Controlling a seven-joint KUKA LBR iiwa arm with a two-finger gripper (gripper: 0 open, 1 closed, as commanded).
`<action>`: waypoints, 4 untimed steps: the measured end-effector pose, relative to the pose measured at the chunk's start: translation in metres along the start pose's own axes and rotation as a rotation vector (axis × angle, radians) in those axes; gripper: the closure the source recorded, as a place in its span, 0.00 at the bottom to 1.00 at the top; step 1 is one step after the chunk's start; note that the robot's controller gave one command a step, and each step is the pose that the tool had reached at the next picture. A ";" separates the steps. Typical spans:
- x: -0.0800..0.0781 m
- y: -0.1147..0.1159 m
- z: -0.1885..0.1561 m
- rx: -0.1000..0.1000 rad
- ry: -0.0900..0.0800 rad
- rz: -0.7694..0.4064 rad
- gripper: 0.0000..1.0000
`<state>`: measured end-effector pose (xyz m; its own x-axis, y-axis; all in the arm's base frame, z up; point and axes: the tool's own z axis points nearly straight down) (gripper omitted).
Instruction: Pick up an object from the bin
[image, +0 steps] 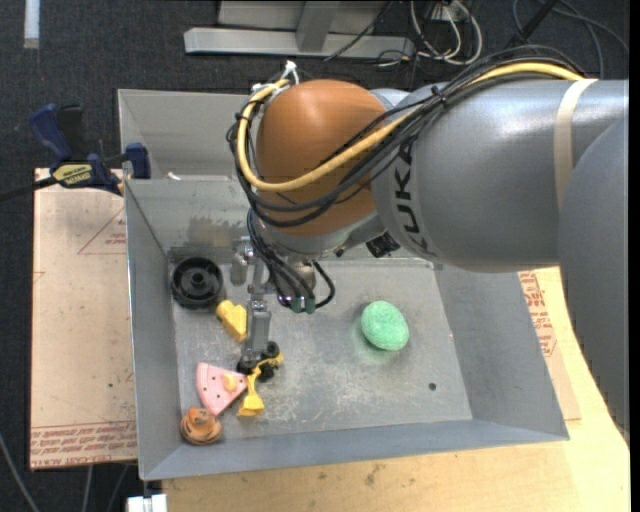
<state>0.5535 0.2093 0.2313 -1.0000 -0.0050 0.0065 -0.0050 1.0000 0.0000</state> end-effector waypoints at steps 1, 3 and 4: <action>-0.002 -0.001 -0.005 -0.001 -0.007 0.004 0.00; -0.065 -0.005 0.071 -0.003 -0.009 0.145 0.00; -0.030 -0.030 0.113 -0.002 -0.005 0.185 0.00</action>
Offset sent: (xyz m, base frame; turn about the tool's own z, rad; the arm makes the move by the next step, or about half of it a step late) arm 0.0328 -0.0511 -0.1613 0.1159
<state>0.5831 0.1795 0.1180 -0.9839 0.1787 0.0013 0.1787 0.9839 0.0009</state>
